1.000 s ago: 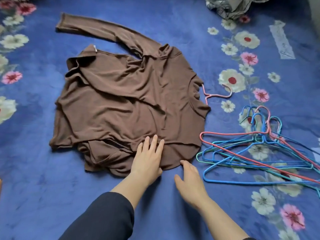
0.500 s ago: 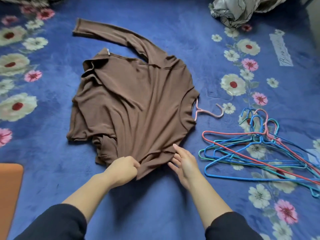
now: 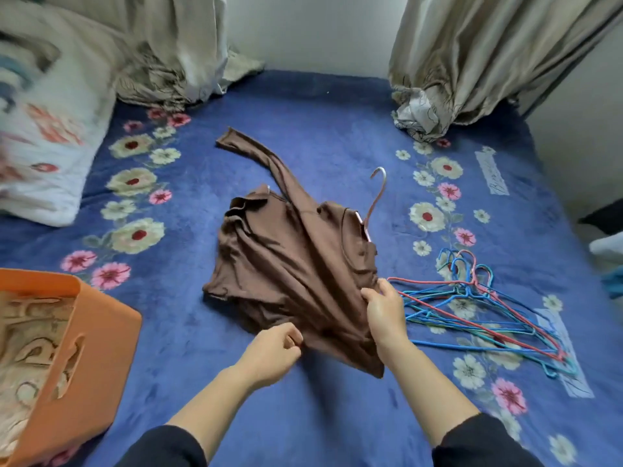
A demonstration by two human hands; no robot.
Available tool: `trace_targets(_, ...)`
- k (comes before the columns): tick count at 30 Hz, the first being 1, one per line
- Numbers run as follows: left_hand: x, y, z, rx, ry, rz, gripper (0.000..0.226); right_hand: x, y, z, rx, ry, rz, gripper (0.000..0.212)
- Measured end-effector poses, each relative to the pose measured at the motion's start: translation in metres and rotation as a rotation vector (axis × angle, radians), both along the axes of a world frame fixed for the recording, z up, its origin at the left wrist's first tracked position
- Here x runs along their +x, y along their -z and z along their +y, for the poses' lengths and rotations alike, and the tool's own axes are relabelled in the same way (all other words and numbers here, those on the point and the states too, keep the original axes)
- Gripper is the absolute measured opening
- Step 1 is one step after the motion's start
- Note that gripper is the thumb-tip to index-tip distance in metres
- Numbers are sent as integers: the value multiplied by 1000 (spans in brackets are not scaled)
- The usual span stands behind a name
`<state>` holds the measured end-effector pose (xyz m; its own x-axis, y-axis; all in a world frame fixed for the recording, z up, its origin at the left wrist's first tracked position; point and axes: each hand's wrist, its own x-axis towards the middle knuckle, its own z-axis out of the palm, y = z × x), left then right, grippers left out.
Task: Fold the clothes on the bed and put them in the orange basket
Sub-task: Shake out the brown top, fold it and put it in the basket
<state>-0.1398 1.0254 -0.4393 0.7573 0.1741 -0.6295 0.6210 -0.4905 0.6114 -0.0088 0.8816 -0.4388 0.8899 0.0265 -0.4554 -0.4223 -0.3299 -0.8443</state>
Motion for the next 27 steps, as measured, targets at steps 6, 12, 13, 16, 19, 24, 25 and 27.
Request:
trace_targets(6,16,-83,7,126,-271,-377,41,-33,-113,-35,-272,-198,-356,54)
trace_targets(12,37,-192,16,333,-295,-786,72,-40,-216,-66,-345,-348,-539,64)
trace_targets(13,37,-199,20,354,-269,-794,72,-38,-226,-70,-319,-363,-554,64)
trace_targets(16,28,-237,32,516,-156,-860,56,-38,-271,-88,-258,-388,-604,62)
trace_targets(19,17,-271,39,654,-2,-902,30,-42,-302,-104,-261,-429,-654,61)
trace_targets(24,5,-311,30,506,61,-979,37,-45,-345,-98,-336,-400,-884,21)
trace_targets(25,4,-320,24,478,82,-984,37,-46,-354,-91,-313,-412,-896,22)
trace_targets(27,2,-334,11,433,144,-1012,31,-50,-368,-76,-232,-443,-870,26)
